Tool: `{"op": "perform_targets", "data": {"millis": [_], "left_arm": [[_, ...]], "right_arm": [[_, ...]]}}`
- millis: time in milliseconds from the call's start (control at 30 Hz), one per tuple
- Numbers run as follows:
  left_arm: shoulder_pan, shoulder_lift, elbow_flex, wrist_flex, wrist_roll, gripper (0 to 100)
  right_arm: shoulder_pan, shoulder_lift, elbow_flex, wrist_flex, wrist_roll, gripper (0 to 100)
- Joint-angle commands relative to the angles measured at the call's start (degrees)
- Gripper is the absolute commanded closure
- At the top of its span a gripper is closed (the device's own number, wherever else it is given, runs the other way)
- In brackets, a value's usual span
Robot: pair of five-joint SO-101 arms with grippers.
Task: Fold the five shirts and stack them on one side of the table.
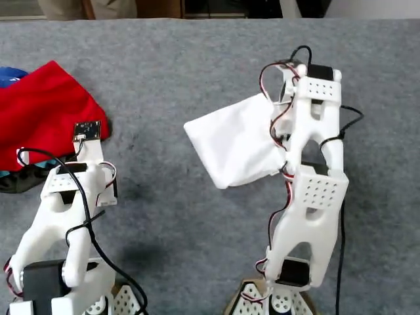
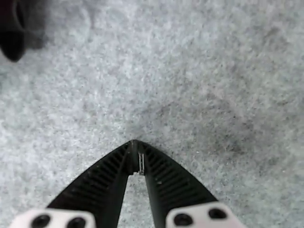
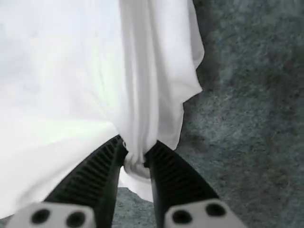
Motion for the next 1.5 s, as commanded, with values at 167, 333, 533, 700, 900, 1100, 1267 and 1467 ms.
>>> {"op": "perform_targets", "data": {"millis": [167,333,533,700,900,1100,1267,1467], "left_arm": [[-0.26,-1.01,-0.44,-0.62,0.0,98],[-0.26,-1.01,-0.44,-0.62,0.0,98],[-0.26,-1.01,-0.44,-0.62,0.0,98],[-0.26,-1.01,-0.53,-0.62,0.0,98],[-0.26,-1.01,-0.44,-0.53,0.0,98],[-0.26,-1.01,-0.44,-0.53,-0.09,98],[-0.18,-1.01,-0.44,-0.53,-0.09,98],[0.09,-1.01,-0.35,-0.53,-0.09,98]], "right_arm": [[0.92,-0.57,0.48,-2.55,-0.62,92.3],[1.01,-0.4,0.92,-4.04,-0.62,92.1],[1.01,-0.57,0.48,-4.04,-0.53,86.6],[0.92,-0.48,0.66,-4.04,0.0,85.3],[0.92,-0.13,1.01,-5.63,0.18,85.3],[0.75,3.47,0.48,-7.3,-0.09,84.4],[1.63,3.65,0.4,-7.21,0.26,80.7],[1.1,3.74,0.22,-7.21,1.05,80.7]]}}
